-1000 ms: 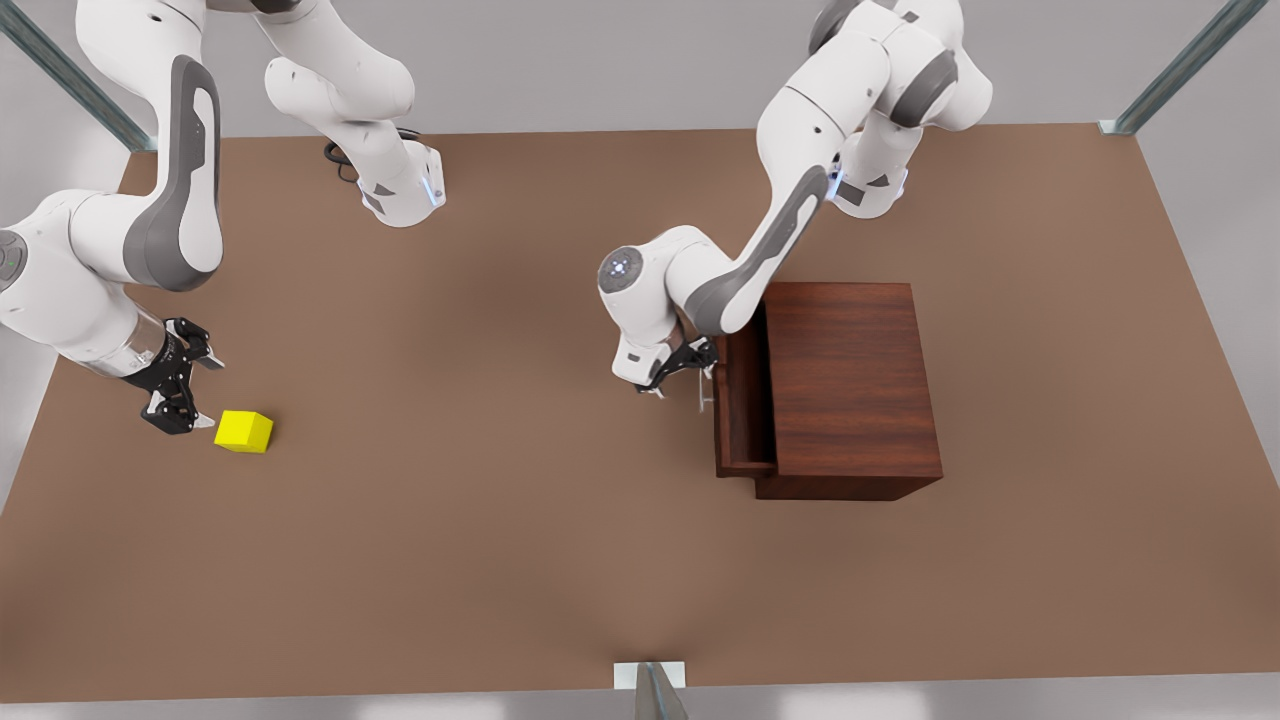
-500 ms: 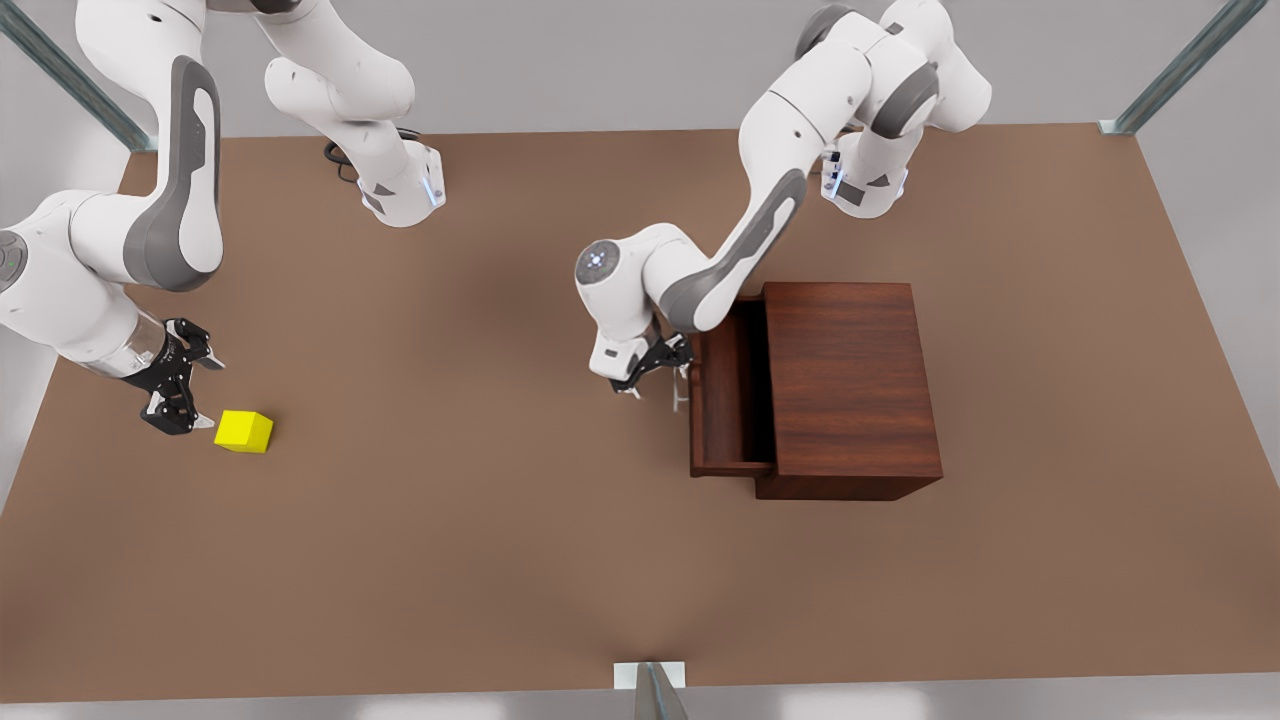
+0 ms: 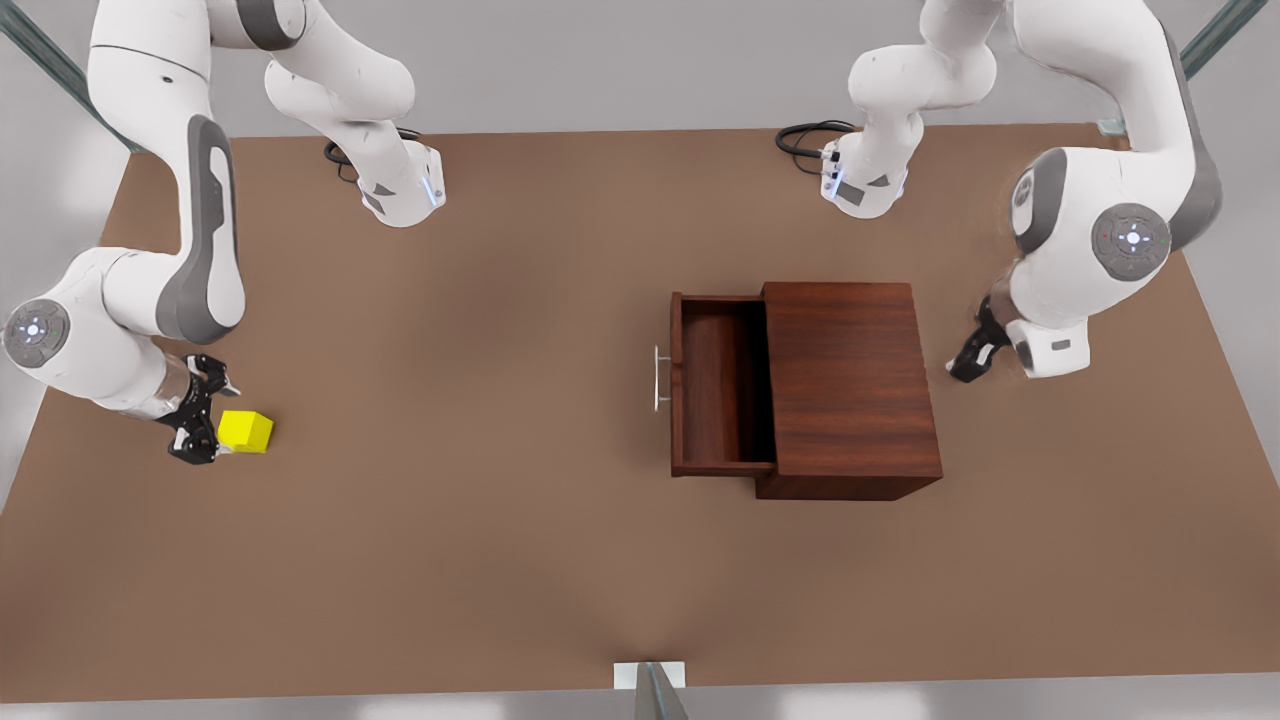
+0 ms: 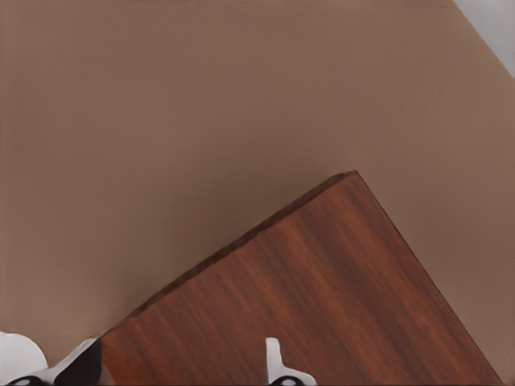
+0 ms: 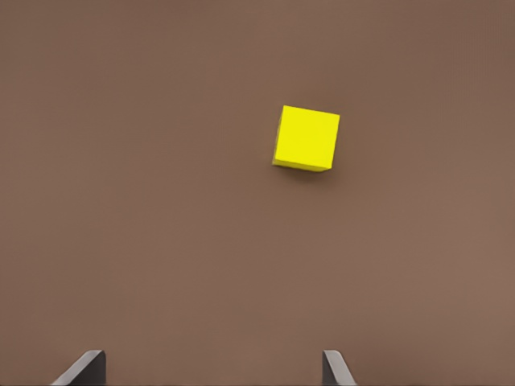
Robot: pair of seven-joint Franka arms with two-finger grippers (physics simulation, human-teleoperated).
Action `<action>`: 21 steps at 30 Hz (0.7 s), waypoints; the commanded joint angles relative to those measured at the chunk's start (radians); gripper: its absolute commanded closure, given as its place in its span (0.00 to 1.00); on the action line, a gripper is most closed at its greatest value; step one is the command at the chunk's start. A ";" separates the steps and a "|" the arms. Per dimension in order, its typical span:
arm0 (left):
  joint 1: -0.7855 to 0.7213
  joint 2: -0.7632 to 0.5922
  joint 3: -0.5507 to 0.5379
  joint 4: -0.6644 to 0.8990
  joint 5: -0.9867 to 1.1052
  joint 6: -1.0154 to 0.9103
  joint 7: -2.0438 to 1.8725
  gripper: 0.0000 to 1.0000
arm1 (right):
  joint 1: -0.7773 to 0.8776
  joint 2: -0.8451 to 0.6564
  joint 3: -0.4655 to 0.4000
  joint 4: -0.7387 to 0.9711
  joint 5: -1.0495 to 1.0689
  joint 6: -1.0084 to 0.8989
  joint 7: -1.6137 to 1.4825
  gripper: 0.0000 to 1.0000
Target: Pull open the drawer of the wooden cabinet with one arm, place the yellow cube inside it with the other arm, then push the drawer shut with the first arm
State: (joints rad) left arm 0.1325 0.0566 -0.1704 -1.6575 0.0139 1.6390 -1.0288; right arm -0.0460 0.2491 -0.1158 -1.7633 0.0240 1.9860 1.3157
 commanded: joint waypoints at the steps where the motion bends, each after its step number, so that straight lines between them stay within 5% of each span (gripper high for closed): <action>1: -0.088 -0.018 -0.001 0.097 -0.028 -0.019 1.003 0.00 | -0.017 0.032 -0.002 -0.013 0.001 0.135 0.040 0.00; 13: -0.010 0.062 0.009 0.179 -0.066 -0.122 0.891 0.00 | -0.130 0.047 0.004 -0.332 -0.016 0.585 0.004 0.00; 21: -0.011 0.063 0.009 0.180 -0.063 -0.122 0.892 0.00 | -0.156 0.116 0.005 -0.341 -0.026 0.654 -0.006 0.00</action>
State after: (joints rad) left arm 0.1171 0.1200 -0.1604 -1.4774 -0.0496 1.5219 -0.3985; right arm -0.1980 0.3599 -0.1108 -2.1054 0.0027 2.5590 1.3224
